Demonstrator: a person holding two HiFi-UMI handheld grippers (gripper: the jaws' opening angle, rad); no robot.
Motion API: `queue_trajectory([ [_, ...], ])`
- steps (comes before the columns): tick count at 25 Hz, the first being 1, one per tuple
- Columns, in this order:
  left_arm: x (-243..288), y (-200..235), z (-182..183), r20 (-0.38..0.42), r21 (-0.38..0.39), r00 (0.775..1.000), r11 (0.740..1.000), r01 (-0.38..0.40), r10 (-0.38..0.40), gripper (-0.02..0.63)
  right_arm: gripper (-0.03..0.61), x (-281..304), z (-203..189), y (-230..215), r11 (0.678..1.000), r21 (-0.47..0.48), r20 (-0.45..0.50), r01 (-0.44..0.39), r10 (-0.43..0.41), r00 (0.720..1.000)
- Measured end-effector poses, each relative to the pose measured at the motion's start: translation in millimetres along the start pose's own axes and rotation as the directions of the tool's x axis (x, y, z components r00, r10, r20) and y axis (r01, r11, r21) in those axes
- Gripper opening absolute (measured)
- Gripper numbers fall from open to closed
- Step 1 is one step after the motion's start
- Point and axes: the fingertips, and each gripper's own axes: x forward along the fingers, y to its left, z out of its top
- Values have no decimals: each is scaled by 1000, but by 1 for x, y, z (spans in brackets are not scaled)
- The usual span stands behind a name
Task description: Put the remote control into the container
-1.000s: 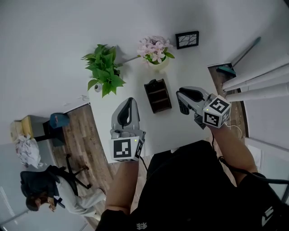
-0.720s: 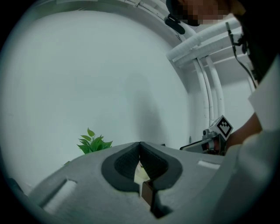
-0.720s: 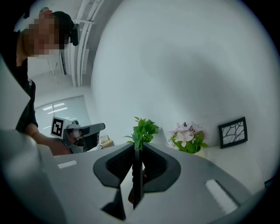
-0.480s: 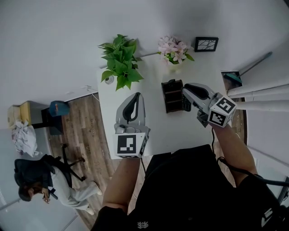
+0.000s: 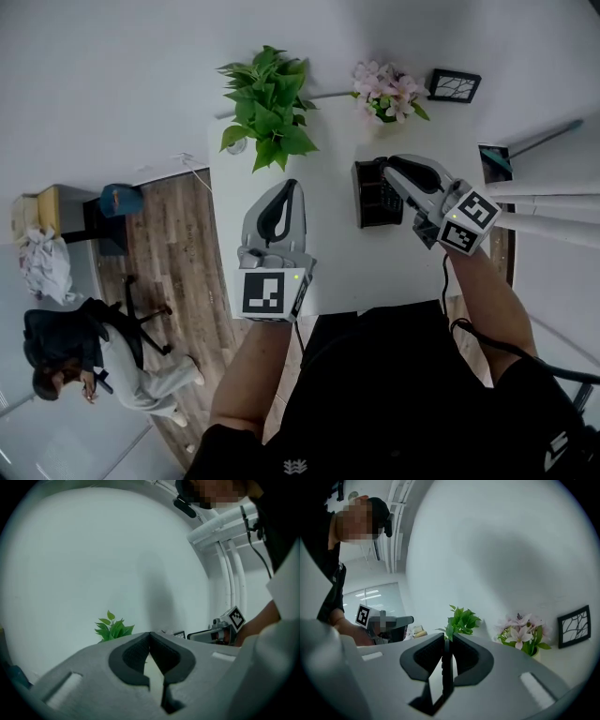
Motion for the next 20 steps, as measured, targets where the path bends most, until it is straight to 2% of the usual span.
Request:
queue_trajectory([
  [5,-4,21,-1,13,-22,999,999,-50,50,2,58,15,-5,1,996,-80,-7,-45,45,999],
  [11,-3,35,-14,-17,-41,996,996,-84,84,2,60,25,-19,3,980,-171,-48,-99,92,995],
  [20,5,31,-19,-22,-56,996,995,-86,85,2,64,26,-39,5,980,-144,-74,-135,126,989],
])
